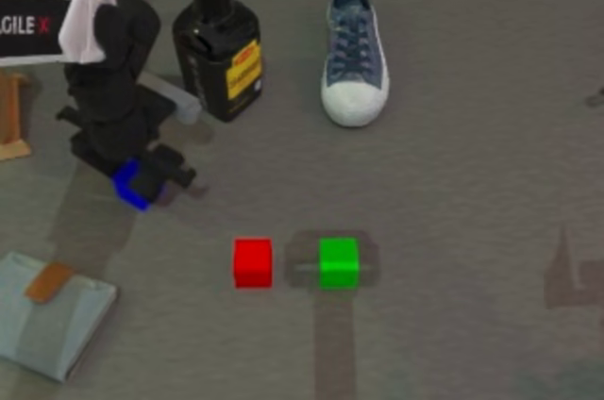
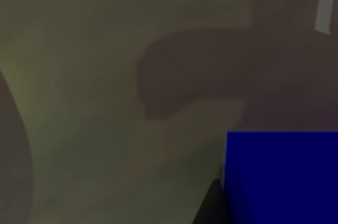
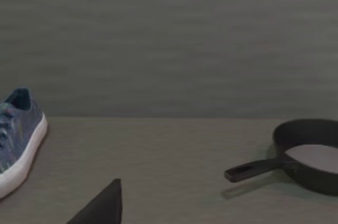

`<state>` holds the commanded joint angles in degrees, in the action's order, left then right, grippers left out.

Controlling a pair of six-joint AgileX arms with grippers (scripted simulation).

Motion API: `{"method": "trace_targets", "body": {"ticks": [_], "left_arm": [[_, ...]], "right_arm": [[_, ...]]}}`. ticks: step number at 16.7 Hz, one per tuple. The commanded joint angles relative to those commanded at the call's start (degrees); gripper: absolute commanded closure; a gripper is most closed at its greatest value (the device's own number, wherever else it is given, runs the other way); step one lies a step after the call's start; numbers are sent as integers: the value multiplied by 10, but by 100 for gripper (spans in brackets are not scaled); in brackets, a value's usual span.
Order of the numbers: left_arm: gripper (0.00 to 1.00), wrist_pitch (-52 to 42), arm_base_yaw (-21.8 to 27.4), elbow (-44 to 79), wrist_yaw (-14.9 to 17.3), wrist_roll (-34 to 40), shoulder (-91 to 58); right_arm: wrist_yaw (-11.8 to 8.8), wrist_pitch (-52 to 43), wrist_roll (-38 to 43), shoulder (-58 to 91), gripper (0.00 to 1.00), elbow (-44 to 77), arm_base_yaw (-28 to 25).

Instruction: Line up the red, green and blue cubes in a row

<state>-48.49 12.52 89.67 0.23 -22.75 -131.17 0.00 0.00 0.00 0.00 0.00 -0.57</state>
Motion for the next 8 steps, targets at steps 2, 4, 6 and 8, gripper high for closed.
{"method": "trace_targets", "body": {"ticks": [2, 4, 6, 8], "left_arm": [[98, 0, 0, 0, 0, 0, 0], [100, 0, 0, 0, 0, 0, 0], [100, 0, 0, 0, 0, 0, 0], [100, 0, 0, 0, 0, 0, 0]], "right_arm": [[0, 0, 0, 0, 0, 0, 0], [0, 0, 0, 0, 0, 0, 0], [0, 0, 0, 0, 0, 0, 0], [0, 0, 0, 0, 0, 0, 0]]}}
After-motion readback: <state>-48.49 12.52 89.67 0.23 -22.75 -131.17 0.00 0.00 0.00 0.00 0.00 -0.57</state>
